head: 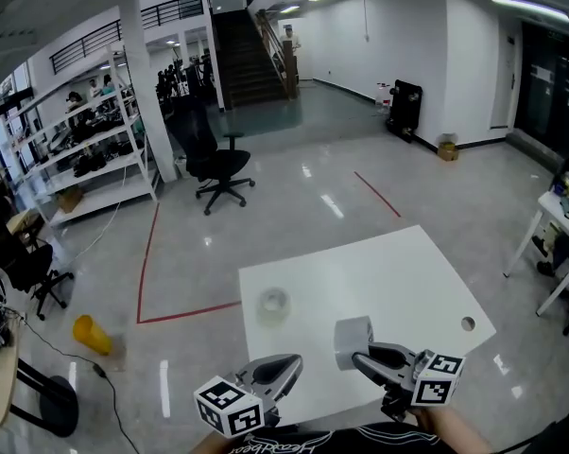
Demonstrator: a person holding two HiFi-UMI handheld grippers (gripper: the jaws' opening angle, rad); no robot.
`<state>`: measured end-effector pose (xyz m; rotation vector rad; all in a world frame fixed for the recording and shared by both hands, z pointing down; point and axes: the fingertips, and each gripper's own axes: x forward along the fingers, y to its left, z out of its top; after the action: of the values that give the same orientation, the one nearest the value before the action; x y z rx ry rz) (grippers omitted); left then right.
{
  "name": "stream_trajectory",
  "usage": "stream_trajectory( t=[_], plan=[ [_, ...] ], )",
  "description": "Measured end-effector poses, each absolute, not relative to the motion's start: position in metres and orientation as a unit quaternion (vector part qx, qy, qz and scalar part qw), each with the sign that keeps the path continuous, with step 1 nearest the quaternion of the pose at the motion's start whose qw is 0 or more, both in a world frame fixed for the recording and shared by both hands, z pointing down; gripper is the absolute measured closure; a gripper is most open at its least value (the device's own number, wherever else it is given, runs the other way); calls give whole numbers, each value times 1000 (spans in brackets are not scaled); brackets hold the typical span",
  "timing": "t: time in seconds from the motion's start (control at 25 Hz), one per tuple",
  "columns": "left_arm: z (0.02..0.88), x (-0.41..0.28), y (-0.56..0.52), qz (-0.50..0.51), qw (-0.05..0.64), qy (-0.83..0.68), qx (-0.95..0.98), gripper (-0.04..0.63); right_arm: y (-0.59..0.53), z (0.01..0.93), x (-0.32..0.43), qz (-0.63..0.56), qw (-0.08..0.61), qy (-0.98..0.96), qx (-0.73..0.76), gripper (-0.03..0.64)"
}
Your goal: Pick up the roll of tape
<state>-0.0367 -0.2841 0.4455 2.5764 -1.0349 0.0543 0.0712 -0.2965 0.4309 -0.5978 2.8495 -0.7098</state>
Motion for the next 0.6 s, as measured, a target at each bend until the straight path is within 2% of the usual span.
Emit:
stream_trajectory(
  t=[0.6],
  plan=[
    [452, -36, -275, 24, 187, -344, 920, 592, -285, 436, 65, -219, 66, 948, -222, 525]
  ],
)
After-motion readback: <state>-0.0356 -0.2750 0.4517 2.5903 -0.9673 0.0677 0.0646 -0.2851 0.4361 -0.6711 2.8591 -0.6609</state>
